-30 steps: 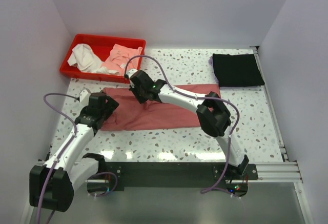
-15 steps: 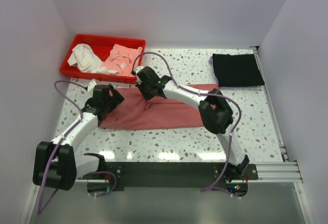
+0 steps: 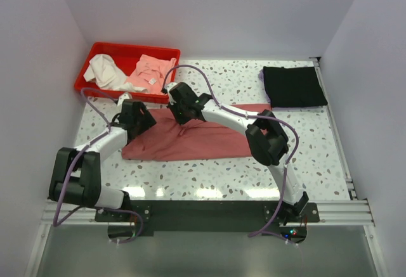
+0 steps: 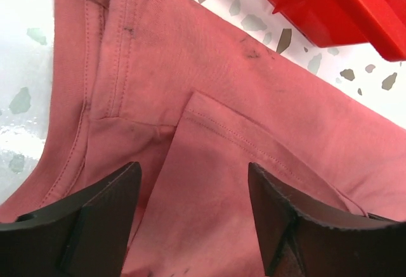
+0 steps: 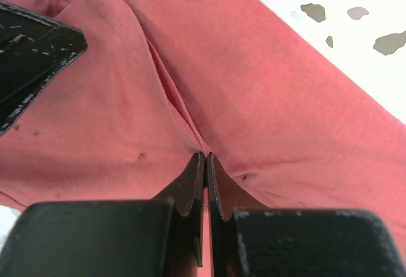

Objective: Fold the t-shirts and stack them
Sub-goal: Fold the tshirt

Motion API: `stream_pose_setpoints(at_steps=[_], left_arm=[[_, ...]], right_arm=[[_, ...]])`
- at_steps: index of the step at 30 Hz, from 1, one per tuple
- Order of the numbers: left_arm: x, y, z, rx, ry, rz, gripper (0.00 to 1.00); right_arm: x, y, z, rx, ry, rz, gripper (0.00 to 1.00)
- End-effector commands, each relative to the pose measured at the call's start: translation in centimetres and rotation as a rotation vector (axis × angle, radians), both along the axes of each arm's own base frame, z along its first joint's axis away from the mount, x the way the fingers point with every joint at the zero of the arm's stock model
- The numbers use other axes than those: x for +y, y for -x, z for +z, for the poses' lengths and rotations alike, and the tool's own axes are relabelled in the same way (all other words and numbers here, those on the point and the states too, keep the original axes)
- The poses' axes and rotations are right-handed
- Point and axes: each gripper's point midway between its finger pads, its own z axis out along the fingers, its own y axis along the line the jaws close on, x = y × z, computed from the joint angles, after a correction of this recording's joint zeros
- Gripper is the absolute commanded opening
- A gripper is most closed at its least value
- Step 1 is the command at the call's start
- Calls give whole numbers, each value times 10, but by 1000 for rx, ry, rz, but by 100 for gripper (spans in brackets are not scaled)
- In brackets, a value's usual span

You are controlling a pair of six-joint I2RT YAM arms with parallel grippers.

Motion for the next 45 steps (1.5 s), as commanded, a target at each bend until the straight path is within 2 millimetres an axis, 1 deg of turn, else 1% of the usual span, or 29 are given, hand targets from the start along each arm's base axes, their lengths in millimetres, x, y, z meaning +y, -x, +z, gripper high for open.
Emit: stream_pose_setpoints(at_steps=[1, 4, 7, 9, 10, 14, 15, 16, 19, 21, 22, 24, 25, 26, 29, 30, 33, 35, 38, 41, 42, 44, 45], left_arm=[[-5, -20, 10, -47, -3, -47, 70], [-2, -17, -5, 15, -17, -36, 69], [-4, -14, -14, 39, -13, -45, 68], [-5, -13, -16, 39, -8, -51, 64], [-6, -13, -15, 30, 1, -56, 58], [-8, -15, -7, -5, 11, -56, 51], [-7, -15, -4, -14, 11, -53, 48], [-7, -17, 0, -31, 9, -51, 41], [-7, -19, 6, -51, 11, -49, 31], [-7, -21, 10, -62, 13, -51, 28], [-7, -21, 11, -65, 12, -52, 22], [-7, -21, 15, -77, 10, -51, 13], [-6, -21, 16, -80, 8, -51, 3], [-6, -21, 16, -81, 3, -56, 0], [-6, -19, 16, -82, 0, -66, 0], [-8, -26, 22, -118, 2, -71, 0], [-10, -26, 23, -133, 3, -92, 0], [-7, -25, 24, -137, -12, -87, 0], [0, -27, 33, -166, -43, -64, 0], [8, -31, 46, -210, -84, -46, 0], [9, -33, 52, -230, -92, -44, 0], [13, -35, 58, -248, -114, -37, 0], [14, -37, 65, -263, -121, -37, 0]], right_arm=[[3, 2, 5, 12, -26, 3, 0], [3, 4, 4, 19, -32, 2, 0], [3, 5, 1, 26, -30, 2, 0], [3, 5, 1, 26, -32, 1, 0], [3, 5, 0, 30, -29, -1, 0], [2, 6, -3, 36, -28, -5, 0], [2, 6, -4, 37, -27, -5, 0], [2, 8, -6, 40, -24, -5, 0], [1, 7, -7, 41, -23, -6, 0], [0, 8, -7, 43, -21, -7, 0], [1, 9, -7, 42, -21, -4, 0], [0, 8, -7, 42, -24, -8, 0], [0, 8, -7, 42, -24, -8, 0], [0, 8, -6, 41, -24, -7, 0], [4, 11, -3, 48, -41, 7, 0], [3, 10, -3, 48, -41, 5, 0], [3, 10, -1, 45, -42, 7, 0], [3, 10, 1, 40, -44, 7, 0], [3, 11, 7, 37, -53, 12, 0], [5, 14, 17, 29, -81, 24, 0], [5, 16, 16, 33, -86, 26, 0], [6, 16, 22, 30, -104, 23, 0], [7, 16, 24, 31, -110, 28, 0]])
